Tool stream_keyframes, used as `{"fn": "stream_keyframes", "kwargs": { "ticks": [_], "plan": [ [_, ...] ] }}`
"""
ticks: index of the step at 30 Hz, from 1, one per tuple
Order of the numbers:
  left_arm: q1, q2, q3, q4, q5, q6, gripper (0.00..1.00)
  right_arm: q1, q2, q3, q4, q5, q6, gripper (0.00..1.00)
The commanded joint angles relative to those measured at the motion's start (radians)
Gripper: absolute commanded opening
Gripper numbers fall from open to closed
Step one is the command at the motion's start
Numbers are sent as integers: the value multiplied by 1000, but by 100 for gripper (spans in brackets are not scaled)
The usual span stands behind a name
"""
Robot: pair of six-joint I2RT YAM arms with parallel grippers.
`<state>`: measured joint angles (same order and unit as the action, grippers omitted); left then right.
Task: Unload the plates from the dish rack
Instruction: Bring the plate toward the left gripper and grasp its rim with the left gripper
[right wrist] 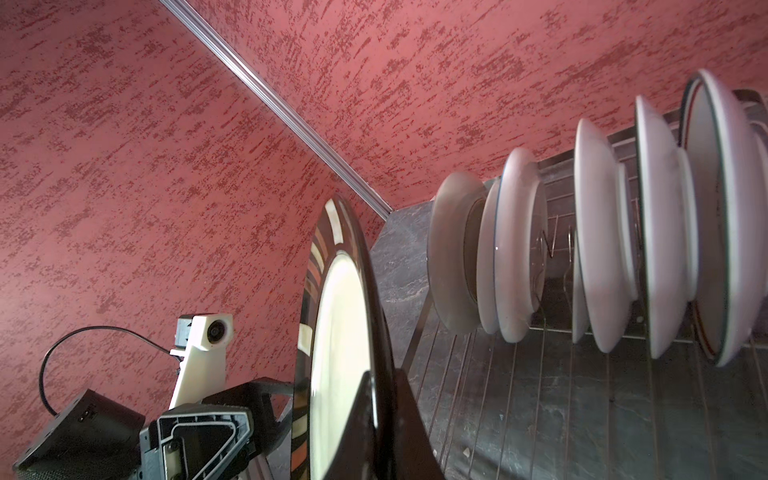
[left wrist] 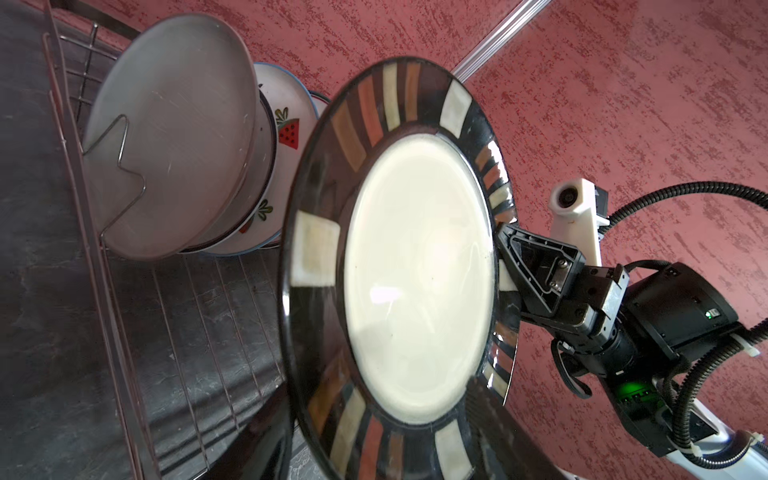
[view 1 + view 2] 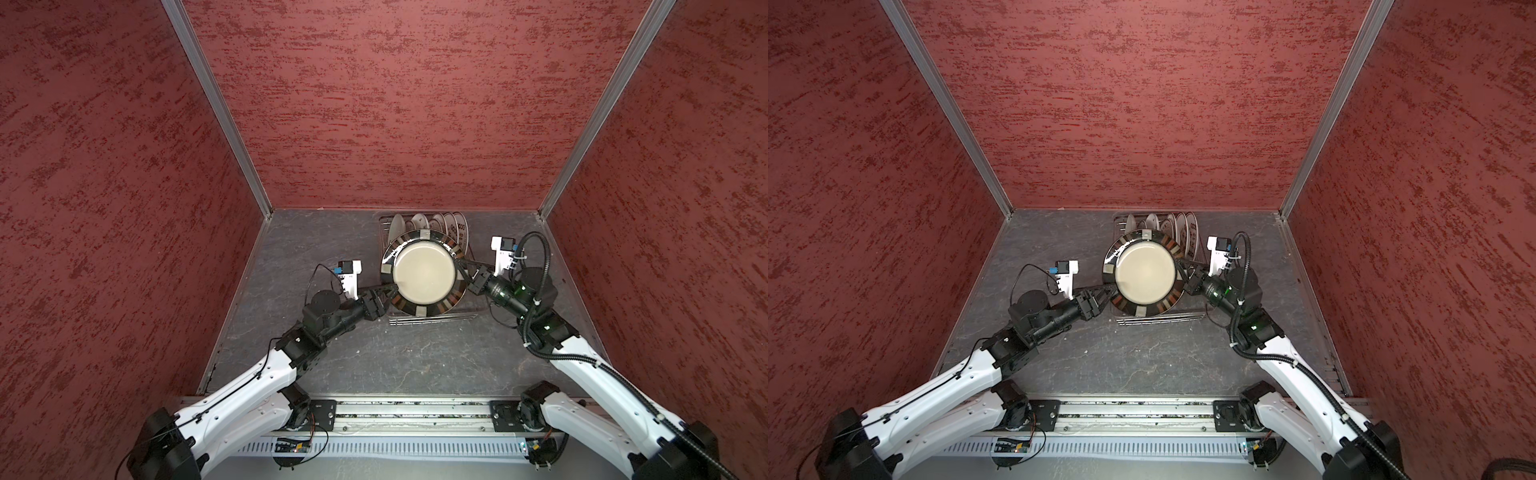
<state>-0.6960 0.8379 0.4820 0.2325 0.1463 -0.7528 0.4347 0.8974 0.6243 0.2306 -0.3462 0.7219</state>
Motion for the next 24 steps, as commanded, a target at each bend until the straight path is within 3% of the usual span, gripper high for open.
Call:
{"fn": "stream_keyframes", "kwargs": {
  "ticks": [1, 8, 13, 17, 24],
  "plan": [
    [-3, -9, -4, 41, -46, -19, 64, -1, -35, 26, 277, -52, 66, 0],
    [-2, 37, -4, 58, -62, -5, 63, -2, -22, -4, 308, -63, 67, 0],
    [0, 59, -7, 101, -47, -18, 45, -4, 28, -8, 342, -84, 77, 0],
    [4, 50, -15, 106, -47, -33, 24, -6, 49, -9, 345, -72, 64, 0],
    [25, 57, -20, 130, -1, -65, 13, -5, 112, -10, 368, -106, 44, 0]
  ]
}}
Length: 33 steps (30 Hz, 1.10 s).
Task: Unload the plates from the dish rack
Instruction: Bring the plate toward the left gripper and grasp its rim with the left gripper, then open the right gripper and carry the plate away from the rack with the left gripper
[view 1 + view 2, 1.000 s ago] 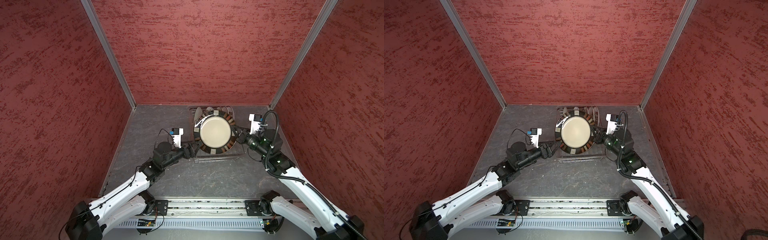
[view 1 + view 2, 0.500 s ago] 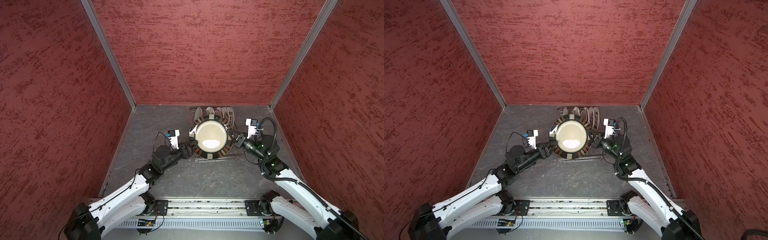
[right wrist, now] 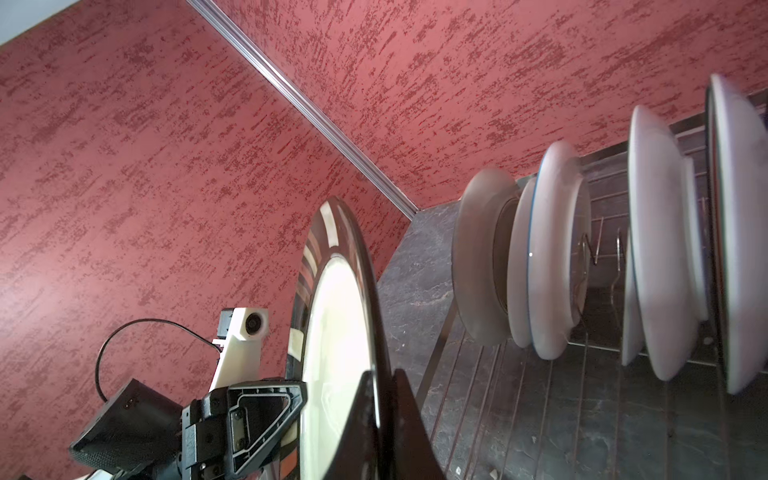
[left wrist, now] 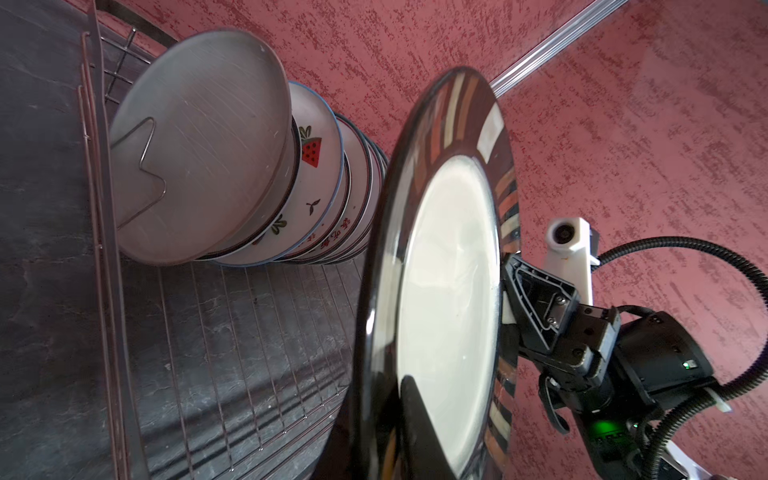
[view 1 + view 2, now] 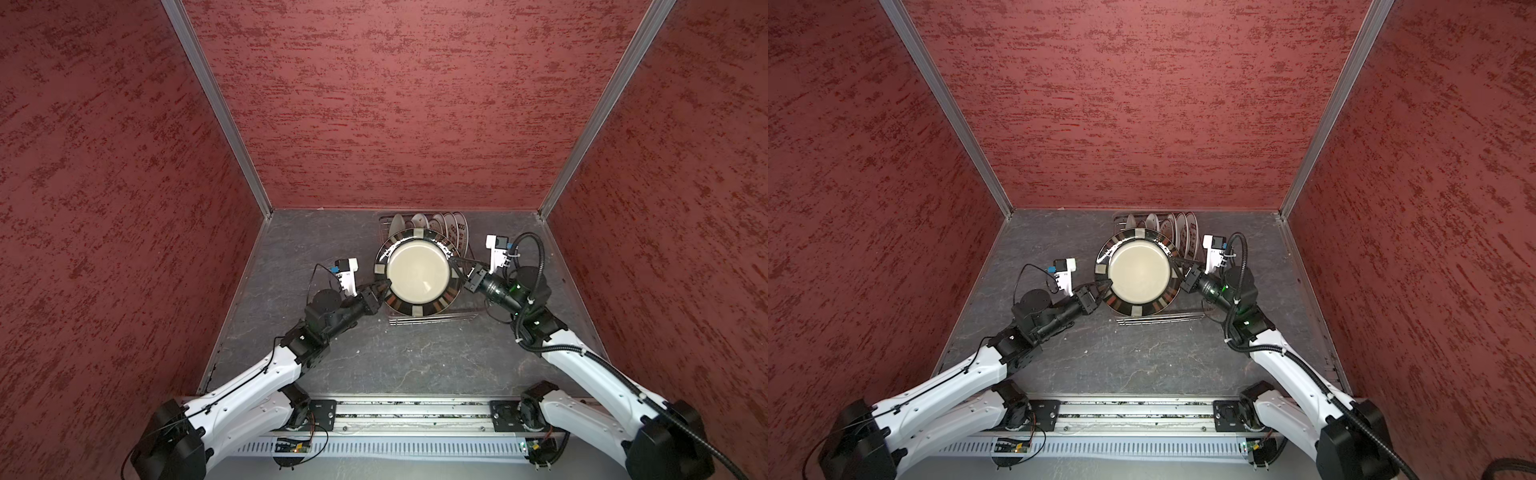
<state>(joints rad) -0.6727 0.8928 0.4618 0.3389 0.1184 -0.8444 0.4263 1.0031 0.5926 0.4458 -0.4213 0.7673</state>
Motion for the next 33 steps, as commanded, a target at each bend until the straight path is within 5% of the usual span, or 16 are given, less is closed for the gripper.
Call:
{"fn": "stream_keyframes", "kwargs": {
  "ticks": [1, 4, 21, 24, 33],
  "plan": [
    [2, 4, 0, 25, 23, 27, 11, 3, 15, 23, 155, -38, -2, 0],
    [10, 8, 0, 36, 29, 20, 0, 3, 26, 23, 153, -42, -11, 9],
    [134, -14, -35, 156, 126, -146, 0, 3, 46, 11, 88, -32, -27, 92],
    [180, -20, -47, 192, 168, -181, 0, 3, 48, 18, 57, -14, -46, 99],
    [310, -148, -79, 147, 209, -213, 0, 2, 55, 79, -133, 52, -137, 99]
  ]
}}
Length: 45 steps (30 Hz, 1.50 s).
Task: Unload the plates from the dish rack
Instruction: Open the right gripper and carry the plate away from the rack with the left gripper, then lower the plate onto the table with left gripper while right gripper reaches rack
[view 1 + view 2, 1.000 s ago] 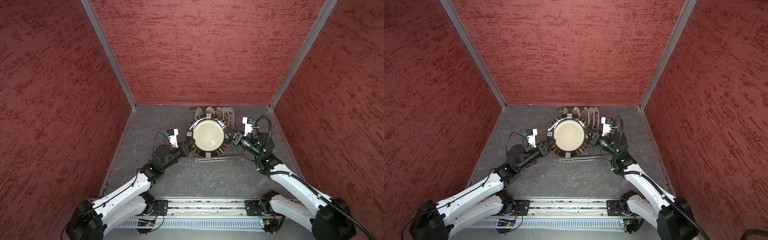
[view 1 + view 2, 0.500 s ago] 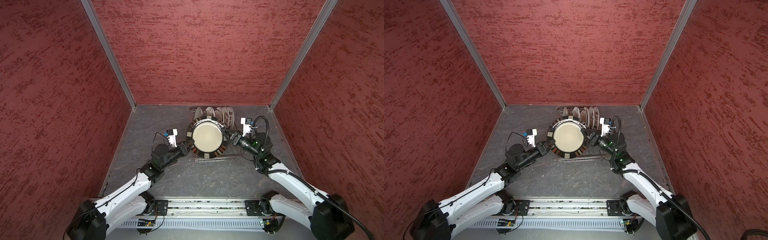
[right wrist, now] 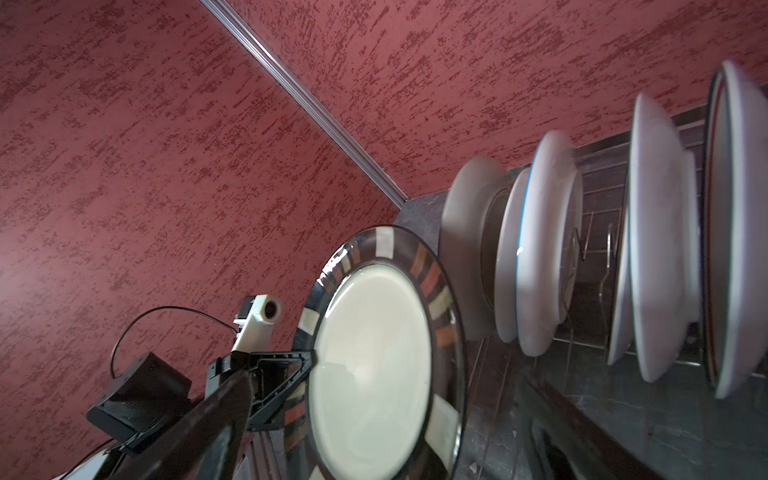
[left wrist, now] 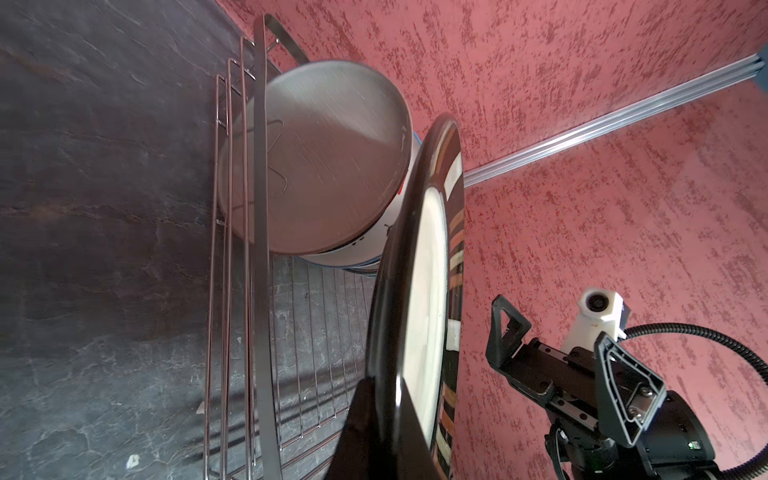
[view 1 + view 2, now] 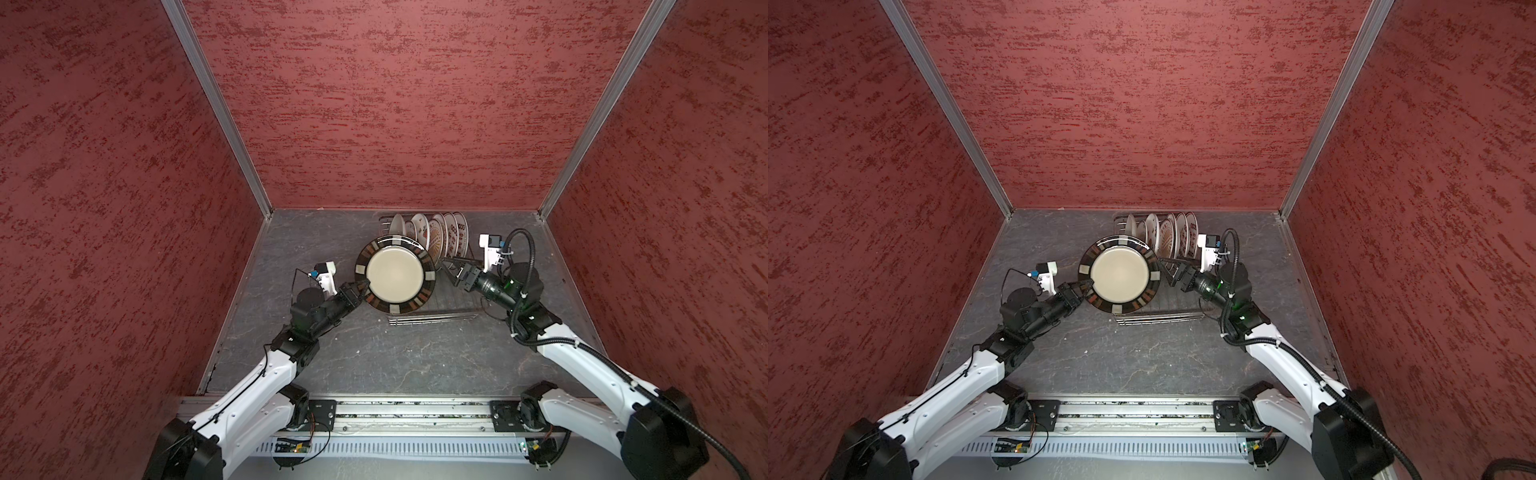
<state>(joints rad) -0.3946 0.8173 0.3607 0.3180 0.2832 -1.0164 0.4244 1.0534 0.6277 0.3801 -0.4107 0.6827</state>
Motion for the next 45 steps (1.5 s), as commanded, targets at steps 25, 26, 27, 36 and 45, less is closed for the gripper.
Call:
{"fn": "stream_keyframes", "kwargs": {
  "ticks": [25, 26, 27, 36, 45],
  "plan": [
    [620, -242, -69, -31, 128, -139, 0, 372, 340, 380, -311, 244, -415, 99],
    [620, -233, -75, -28, 114, -135, 0, 386, 361, 398, -314, 257, -421, 99],
    [621, -221, -81, -23, 100, -131, 0, 399, 387, 414, -317, 266, -428, 99],
    [621, -71, -90, 38, 29, -101, 0, 451, 606, 560, -322, 240, -444, 99],
    [598, 42, -89, 63, -92, -91, 0, 467, 754, 688, -367, 237, -458, 99]
  ]
}}
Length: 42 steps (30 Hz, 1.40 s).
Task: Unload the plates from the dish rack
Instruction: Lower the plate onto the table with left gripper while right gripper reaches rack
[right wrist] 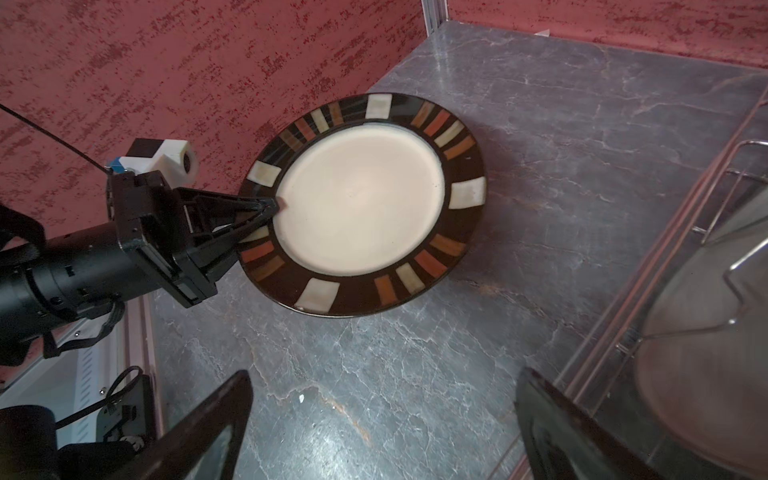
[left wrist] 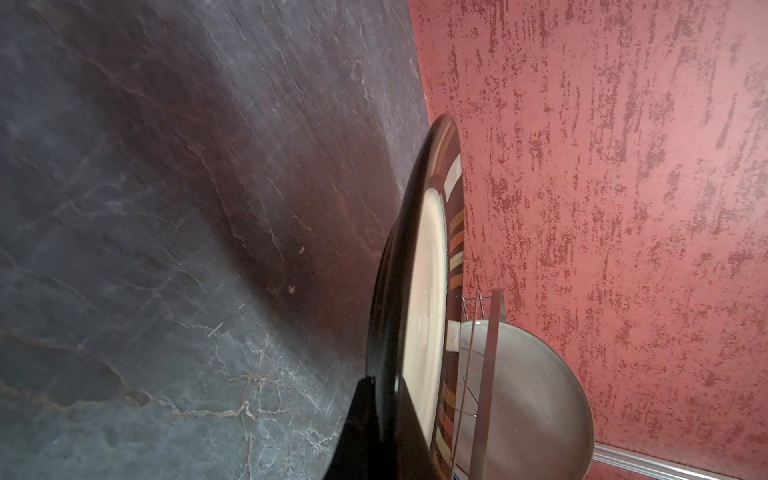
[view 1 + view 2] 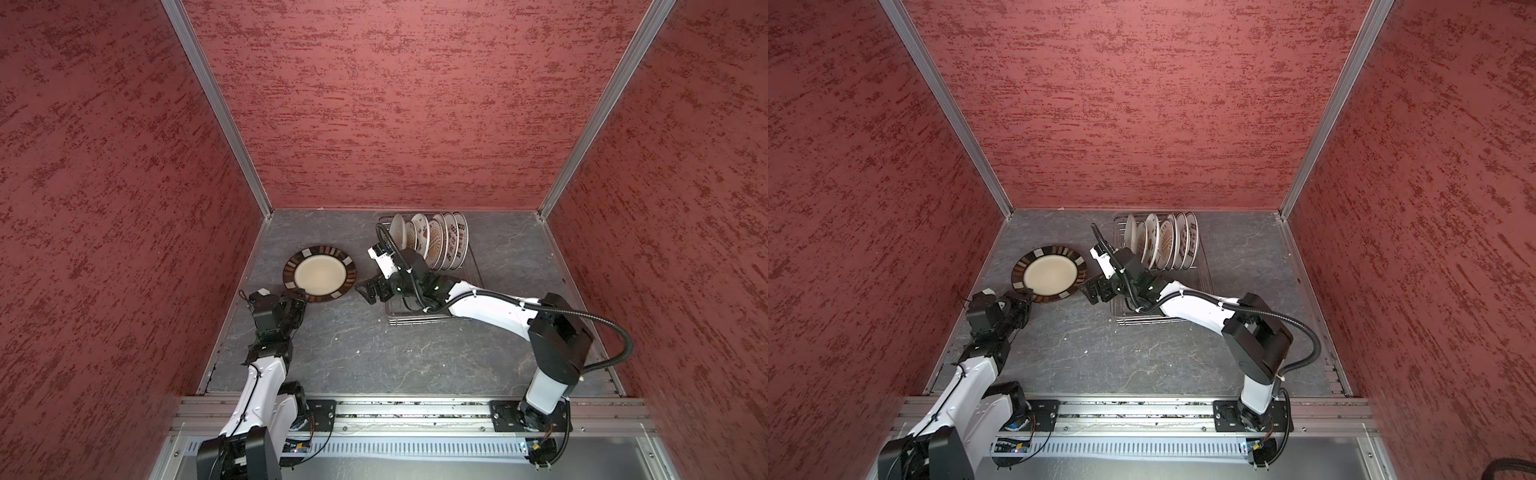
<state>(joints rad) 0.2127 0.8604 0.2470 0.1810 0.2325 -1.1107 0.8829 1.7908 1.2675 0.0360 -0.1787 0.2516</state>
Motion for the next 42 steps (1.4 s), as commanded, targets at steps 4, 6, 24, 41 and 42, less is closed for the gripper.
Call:
{"fn": "stream_keyframes", "kwargs": {
  "ticks": [4, 6, 24, 41, 42],
  "plan": [
    [-31, 65, 32, 233, -93, 6, 0, 10, 54, 77, -30, 2, -29, 99],
    [-38, 101, 36, 254, -110, 8, 0, 10, 67, 88, -34, 1, -31, 99],
    [-106, 469, 103, 469, -266, -7, 0, 10, 187, 186, -60, -31, -39, 99],
    [-151, 826, 227, 624, -326, -54, 18, 8, 255, 247, -76, -21, -46, 99],
    [-151, 839, 234, 627, -324, -54, 19, 8, 261, 254, -80, -21, -46, 99]
  ]
}}
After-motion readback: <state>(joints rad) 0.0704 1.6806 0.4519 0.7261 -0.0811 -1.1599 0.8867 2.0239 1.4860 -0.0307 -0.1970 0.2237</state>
